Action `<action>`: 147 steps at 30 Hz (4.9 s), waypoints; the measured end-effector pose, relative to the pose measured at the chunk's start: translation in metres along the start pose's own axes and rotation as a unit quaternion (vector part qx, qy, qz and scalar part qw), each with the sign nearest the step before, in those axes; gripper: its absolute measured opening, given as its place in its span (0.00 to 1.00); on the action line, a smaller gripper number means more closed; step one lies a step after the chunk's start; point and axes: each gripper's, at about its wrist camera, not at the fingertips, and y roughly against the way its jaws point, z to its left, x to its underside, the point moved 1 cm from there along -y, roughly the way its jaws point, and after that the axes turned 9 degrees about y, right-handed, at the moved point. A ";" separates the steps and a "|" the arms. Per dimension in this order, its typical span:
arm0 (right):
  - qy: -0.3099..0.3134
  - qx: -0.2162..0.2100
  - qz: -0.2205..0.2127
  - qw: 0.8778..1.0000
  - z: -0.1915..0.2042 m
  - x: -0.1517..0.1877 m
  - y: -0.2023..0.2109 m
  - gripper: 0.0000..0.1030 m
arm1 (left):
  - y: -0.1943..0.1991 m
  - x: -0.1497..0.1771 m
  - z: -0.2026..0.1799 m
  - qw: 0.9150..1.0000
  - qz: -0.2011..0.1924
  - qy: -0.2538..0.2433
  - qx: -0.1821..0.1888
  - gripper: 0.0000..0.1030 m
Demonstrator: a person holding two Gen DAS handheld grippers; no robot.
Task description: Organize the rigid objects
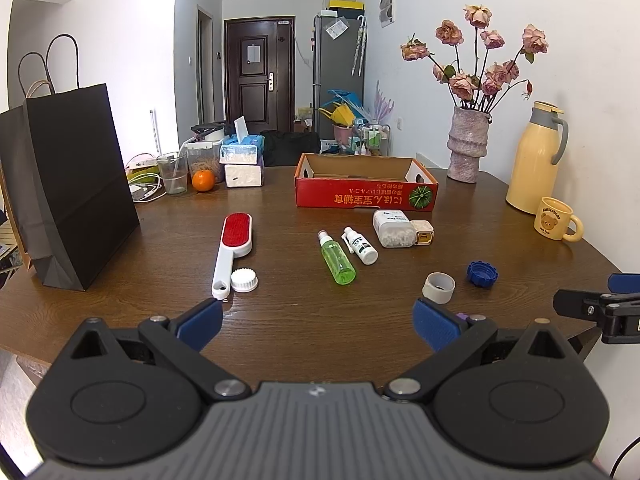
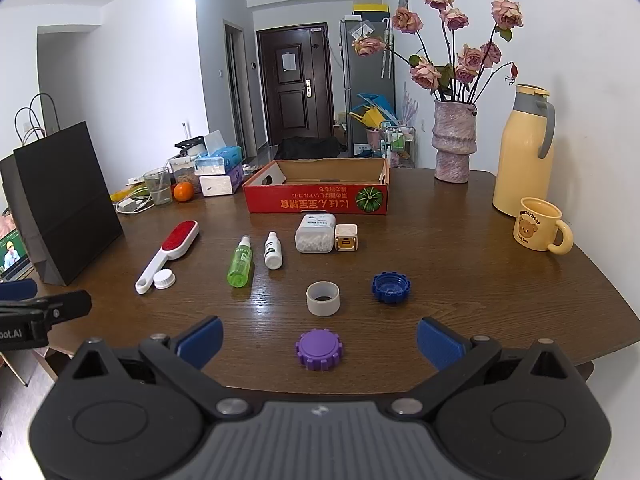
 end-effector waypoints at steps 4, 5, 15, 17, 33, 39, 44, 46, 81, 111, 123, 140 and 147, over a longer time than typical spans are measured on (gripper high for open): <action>0.000 0.000 0.000 1.000 0.000 0.000 0.000 1.00 | -0.001 0.001 0.000 1.000 0.002 0.001 0.000 1.00; 0.000 -0.001 0.001 1.000 0.000 0.000 0.000 1.00 | -0.001 0.002 0.000 1.000 0.002 0.002 0.000 1.00; 0.001 -0.001 0.001 1.000 0.002 0.002 -0.001 1.00 | -0.001 0.002 0.001 1.000 0.002 0.002 -0.001 1.00; 0.002 -0.002 0.002 1.000 0.002 0.003 -0.001 1.00 | -0.002 0.002 0.000 1.000 0.002 0.002 -0.001 1.00; 0.003 -0.004 0.003 1.000 0.005 0.004 -0.003 1.00 | -0.003 0.003 0.001 1.000 0.004 0.003 -0.001 1.00; 0.006 -0.007 0.009 1.000 0.007 0.005 -0.008 1.00 | -0.009 0.005 0.005 1.000 0.009 0.007 -0.004 1.00; 0.009 -0.008 0.013 1.000 0.004 0.004 -0.016 1.00 | -0.020 0.005 0.007 1.000 0.016 0.008 -0.010 1.00; 0.011 -0.007 0.016 1.000 0.004 0.004 -0.021 1.00 | -0.024 0.003 0.008 1.000 0.018 0.010 -0.011 1.00; 0.021 -0.037 0.155 0.987 -0.005 0.011 -0.172 0.88 | -0.139 -0.014 0.039 0.995 0.079 0.036 -0.041 1.00; 0.021 -0.052 0.141 0.988 -0.018 -0.015 -0.211 0.51 | -0.197 -0.030 0.065 0.991 0.098 0.053 -0.071 1.00; 0.003 -0.033 0.111 0.993 -0.032 -0.050 -0.228 0.51 | -0.231 -0.053 0.083 0.990 0.096 0.059 -0.090 1.00; -0.017 0.000 0.089 0.996 -0.053 -0.099 -0.275 0.51 | -0.305 -0.093 0.103 0.986 0.112 0.066 -0.108 1.00; -0.029 0.012 0.081 0.996 -0.061 -0.118 -0.294 0.51 | -0.341 -0.099 0.113 0.981 0.127 0.079 -0.125 1.00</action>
